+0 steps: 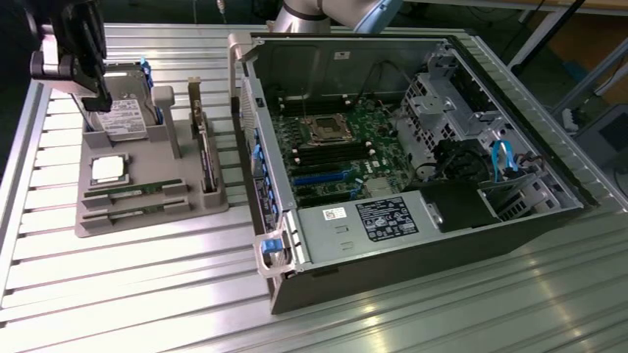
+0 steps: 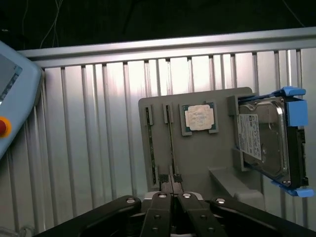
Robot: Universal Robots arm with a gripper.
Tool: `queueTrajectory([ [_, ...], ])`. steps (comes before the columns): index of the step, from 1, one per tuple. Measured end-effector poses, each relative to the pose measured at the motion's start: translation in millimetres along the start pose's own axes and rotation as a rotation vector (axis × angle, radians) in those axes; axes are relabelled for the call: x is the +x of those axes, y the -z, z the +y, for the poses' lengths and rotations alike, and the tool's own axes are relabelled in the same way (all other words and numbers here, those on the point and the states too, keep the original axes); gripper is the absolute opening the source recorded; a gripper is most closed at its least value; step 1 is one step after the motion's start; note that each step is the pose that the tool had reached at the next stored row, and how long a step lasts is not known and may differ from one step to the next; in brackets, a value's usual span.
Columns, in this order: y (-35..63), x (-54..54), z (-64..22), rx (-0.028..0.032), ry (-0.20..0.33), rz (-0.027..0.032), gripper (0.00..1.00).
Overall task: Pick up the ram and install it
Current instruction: 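Pick up the ram and move it above insertion slot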
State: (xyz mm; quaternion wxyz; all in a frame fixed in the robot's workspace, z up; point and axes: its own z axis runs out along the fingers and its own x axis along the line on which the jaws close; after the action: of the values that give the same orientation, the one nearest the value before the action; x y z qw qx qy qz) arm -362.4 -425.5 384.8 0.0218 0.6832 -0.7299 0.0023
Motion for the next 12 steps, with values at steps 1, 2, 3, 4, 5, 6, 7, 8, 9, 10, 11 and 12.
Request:
queueTrajectory([
  [1,-1.1,0.0,0.0,0.0007,0.000,-0.0001,0.10],
  [2,-2.9,-0.1,-0.1,0.0013,0.000,0.0000,0.10],
  [3,-7.2,-0.3,-0.1,0.0020,0.000,0.0000,0.10],
  [4,-8.4,-0.3,-0.2,0.0019,0.000,0.0001,0.10],
  [5,-8.4,-0.3,-0.2,0.0019,0.000,0.0001,0.10],
  [6,-8.4,-0.3,-0.2,0.0018,0.000,0.0001,0.10],
  [7,-9.0,-0.3,-0.1,0.0022,0.000,-0.0002,0.10],
  [8,-10.5,-0.4,0.0,0.0029,0.000,-0.0012,0.10],
  [9,-11.3,-0.4,0.1,0.0030,0.000,-0.0020,0.10],
  [10,-12.3,-0.4,0.3,0.0030,0.000,-0.0030,0.10],
  [11,-13.2,-0.4,0.4,0.0032,0.000,-0.0036,0.10],
  [12,-13.7,-0.5,0.4,0.0031,0.000,-0.0037,0.10],
])
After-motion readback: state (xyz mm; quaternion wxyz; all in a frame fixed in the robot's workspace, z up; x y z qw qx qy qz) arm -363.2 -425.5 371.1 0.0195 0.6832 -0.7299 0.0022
